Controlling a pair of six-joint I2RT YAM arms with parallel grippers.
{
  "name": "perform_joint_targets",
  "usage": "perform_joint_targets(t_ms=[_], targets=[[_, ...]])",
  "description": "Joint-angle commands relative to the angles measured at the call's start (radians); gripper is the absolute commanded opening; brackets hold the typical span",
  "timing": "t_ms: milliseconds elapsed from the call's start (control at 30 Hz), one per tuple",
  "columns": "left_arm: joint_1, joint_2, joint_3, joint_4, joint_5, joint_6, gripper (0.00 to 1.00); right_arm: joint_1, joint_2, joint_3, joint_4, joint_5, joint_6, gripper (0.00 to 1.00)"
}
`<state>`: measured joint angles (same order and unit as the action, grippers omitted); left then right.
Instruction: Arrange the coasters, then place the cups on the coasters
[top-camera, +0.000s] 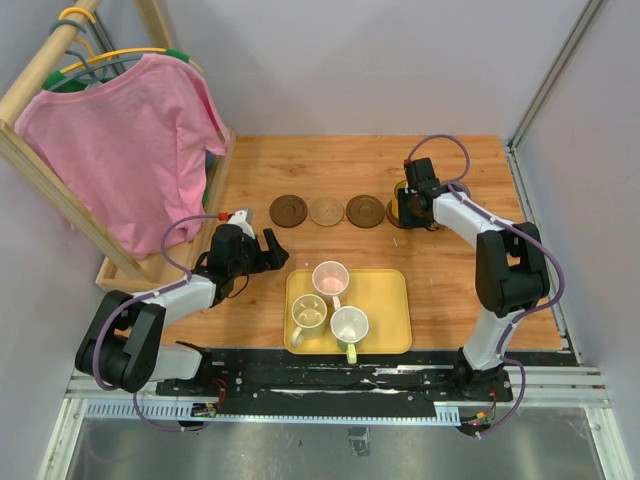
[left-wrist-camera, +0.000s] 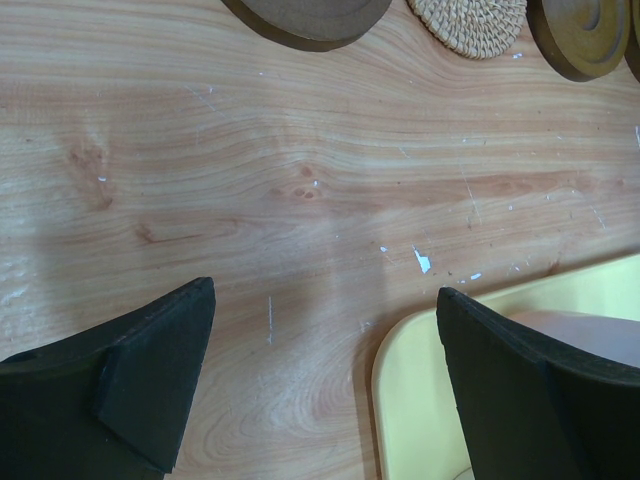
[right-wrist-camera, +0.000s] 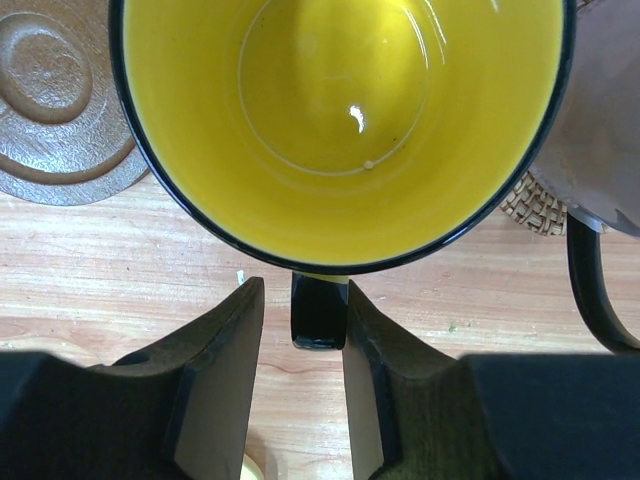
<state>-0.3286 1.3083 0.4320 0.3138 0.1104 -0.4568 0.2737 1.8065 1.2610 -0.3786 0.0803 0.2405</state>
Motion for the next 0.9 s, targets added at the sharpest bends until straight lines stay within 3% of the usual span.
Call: perform_joint_targets(t_ms=[0, 867], targets=[[-0.007, 0.002, 0.005, 0.039, 0.006, -0.002, 0.96, -0.003, -0.032, -0.011, -0.002, -0.003, 0.015, 0.37], [-0.007, 0.0, -0.006, 0.045, 0.008, -0.006, 0.96, 0.028, -0.033, -0.028, -0.007, 0.004, 0.019, 0.35]])
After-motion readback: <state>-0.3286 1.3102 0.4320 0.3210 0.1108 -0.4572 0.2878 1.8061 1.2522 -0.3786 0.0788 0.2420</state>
